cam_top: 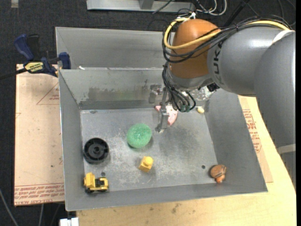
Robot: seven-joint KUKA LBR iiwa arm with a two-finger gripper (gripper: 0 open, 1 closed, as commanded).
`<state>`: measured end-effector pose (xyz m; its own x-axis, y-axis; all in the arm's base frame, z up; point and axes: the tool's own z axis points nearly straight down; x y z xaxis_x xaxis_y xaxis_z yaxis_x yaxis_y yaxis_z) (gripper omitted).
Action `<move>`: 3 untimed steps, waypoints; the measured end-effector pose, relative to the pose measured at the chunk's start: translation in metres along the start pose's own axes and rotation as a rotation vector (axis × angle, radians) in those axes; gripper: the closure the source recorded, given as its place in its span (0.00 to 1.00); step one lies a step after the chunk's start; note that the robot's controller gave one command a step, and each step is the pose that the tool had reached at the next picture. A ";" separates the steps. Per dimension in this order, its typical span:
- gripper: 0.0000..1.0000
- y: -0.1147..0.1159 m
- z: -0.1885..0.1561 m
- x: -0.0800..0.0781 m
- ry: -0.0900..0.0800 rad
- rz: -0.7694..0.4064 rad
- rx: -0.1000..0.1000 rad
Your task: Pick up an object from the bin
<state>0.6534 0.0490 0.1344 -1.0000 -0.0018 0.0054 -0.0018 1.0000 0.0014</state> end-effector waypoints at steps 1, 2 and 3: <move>0.00 0.000 -0.005 -0.002 -0.007 0.001 0.000; 0.00 0.024 0.034 0.017 -0.015 -0.223 0.003; 0.00 0.036 0.064 0.033 -0.003 -0.337 0.000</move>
Offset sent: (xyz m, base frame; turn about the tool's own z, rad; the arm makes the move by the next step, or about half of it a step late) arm -0.0341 0.0410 -0.0644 -0.3705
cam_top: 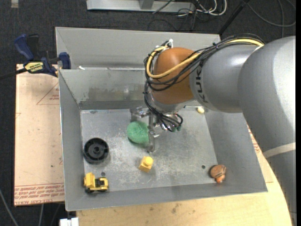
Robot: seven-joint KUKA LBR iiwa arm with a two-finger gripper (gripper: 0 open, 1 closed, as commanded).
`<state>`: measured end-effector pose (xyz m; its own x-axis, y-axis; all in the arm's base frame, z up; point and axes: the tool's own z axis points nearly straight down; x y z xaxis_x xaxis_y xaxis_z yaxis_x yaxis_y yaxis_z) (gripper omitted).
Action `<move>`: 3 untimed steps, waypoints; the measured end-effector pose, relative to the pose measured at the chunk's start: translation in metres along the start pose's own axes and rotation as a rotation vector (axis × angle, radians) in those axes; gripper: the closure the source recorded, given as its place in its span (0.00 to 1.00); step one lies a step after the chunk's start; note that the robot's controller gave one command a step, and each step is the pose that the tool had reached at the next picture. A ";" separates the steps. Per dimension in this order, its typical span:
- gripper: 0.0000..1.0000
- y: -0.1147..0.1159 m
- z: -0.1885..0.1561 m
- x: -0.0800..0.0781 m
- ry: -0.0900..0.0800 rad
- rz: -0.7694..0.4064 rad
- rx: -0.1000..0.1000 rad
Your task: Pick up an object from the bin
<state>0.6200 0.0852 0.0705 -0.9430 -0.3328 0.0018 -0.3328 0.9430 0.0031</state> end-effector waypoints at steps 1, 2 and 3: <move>0.00 0.007 -0.031 -0.002 -0.007 0.128 0.002; 0.00 0.001 -0.002 -0.001 -0.003 0.002 0.000; 1.00 -0.001 0.003 0.000 -0.004 0.114 0.000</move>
Offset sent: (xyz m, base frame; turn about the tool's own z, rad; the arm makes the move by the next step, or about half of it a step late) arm 0.0000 0.0000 0.0000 0.0000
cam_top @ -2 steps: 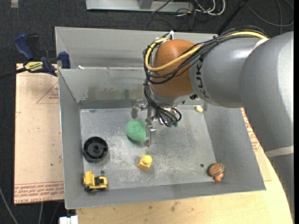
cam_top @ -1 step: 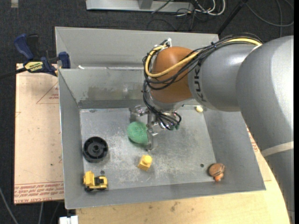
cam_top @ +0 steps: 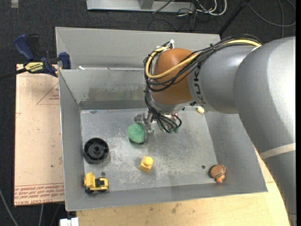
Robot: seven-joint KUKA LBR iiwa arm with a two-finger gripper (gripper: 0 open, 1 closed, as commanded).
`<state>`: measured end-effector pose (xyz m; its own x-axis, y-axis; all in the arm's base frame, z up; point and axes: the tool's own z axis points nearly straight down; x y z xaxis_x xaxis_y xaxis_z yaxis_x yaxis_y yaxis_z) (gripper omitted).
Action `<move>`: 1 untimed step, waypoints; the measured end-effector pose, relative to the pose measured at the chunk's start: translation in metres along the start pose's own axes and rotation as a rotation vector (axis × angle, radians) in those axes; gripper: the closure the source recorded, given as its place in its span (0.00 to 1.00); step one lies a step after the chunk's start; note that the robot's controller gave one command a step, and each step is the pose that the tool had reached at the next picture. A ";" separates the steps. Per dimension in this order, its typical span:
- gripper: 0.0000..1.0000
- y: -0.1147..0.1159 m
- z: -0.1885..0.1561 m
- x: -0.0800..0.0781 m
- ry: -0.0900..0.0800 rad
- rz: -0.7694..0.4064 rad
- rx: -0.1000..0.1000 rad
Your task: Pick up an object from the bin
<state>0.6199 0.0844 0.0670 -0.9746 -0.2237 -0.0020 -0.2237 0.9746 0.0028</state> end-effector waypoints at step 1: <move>1.00 0.000 0.000 0.000 0.000 0.015 0.000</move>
Offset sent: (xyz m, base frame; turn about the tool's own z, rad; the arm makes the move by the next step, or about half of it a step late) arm 0.0000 0.0002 0.0333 0.0000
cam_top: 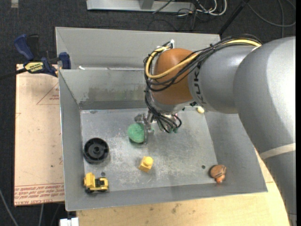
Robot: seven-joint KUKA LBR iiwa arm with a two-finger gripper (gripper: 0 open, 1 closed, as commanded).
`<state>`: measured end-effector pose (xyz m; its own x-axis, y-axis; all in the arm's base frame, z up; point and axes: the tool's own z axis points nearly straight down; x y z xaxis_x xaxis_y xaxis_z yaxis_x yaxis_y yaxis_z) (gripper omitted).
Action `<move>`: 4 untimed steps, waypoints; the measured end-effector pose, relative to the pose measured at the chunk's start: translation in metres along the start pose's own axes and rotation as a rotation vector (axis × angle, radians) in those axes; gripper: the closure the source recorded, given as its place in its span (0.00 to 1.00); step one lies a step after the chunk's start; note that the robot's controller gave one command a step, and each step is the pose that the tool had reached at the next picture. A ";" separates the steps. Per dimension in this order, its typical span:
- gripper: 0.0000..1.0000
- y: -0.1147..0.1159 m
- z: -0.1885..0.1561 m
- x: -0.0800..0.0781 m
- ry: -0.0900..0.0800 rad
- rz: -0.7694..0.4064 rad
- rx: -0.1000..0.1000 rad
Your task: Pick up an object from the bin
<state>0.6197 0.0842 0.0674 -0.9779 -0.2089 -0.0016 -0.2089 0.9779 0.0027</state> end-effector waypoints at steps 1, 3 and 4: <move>1.00 0.000 -0.004 0.001 0.004 0.007 0.000; 1.00 0.001 -0.033 0.002 0.006 0.002 0.001; 1.00 0.001 -0.056 0.002 0.006 0.002 0.001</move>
Offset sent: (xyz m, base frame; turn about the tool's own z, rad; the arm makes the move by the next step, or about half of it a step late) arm 0.0000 0.0000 0.0513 0.0000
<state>0.6176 0.0846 0.1231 -0.9784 -0.2067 0.0047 -0.2067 0.9784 0.0017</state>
